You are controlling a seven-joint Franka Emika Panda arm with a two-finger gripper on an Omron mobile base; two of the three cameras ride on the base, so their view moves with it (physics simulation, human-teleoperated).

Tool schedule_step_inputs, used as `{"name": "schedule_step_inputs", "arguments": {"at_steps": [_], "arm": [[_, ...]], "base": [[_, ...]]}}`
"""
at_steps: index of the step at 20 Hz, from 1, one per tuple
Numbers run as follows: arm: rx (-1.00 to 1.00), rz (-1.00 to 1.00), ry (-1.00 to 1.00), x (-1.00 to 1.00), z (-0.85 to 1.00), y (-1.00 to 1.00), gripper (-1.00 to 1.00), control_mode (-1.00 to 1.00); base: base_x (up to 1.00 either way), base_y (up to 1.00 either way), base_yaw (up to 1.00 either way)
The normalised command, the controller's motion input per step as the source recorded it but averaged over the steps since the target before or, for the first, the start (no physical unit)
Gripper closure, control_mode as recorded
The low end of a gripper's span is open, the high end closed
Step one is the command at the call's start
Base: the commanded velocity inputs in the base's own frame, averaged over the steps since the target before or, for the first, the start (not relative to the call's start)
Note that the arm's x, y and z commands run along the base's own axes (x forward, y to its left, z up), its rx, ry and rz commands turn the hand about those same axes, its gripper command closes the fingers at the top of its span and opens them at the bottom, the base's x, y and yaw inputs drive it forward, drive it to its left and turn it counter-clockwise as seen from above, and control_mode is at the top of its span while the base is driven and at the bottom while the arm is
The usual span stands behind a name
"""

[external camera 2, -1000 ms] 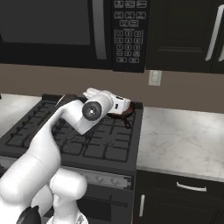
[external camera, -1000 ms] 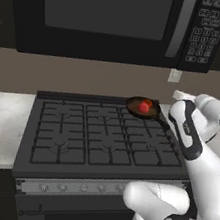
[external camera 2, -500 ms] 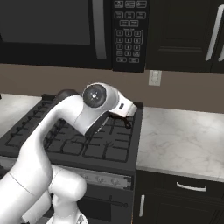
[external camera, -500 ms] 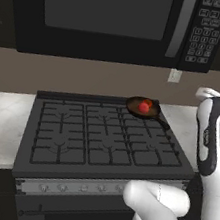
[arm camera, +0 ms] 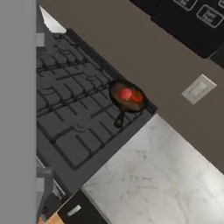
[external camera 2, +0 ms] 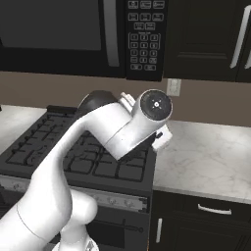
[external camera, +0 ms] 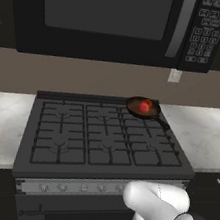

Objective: Place the pan on the rear right burner on the stove. Then place the tomato and the onion in the pan and turn on the rear right burner.

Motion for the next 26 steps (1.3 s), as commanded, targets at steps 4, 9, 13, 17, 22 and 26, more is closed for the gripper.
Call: {"name": "schedule_step_inputs", "arguments": {"at_steps": [4, 9, 13, 17, 22, 26], "arm": [[0.46, 0.00, 0.10, -0.85, -0.07, -0.01, -1.00, -1.00], [0.27, 0.00, 0.01, -0.61, -0.26, 0.00, -1.00, -1.00], [0.15, 0.00, -0.01, -0.29, -0.38, 0.00, -1.00, -1.00], [0.10, -0.01, -0.07, -0.09, -0.30, 0.00, -1.00, -1.00], [0.04, -0.04, -0.08, -0.02, -0.30, 0.00, -1.00, -1.00], [0.03, -0.06, -0.02, 0.00, -0.30, 0.00, -1.00, -1.00]], "base": [[0.00, 0.00, 0.00], [0.00, 0.00, 0.00], [0.00, 0.00, 0.00], [0.00, 0.00, 0.00], [0.00, 0.00, 0.00], [0.00, 0.00, 0.00]]}}
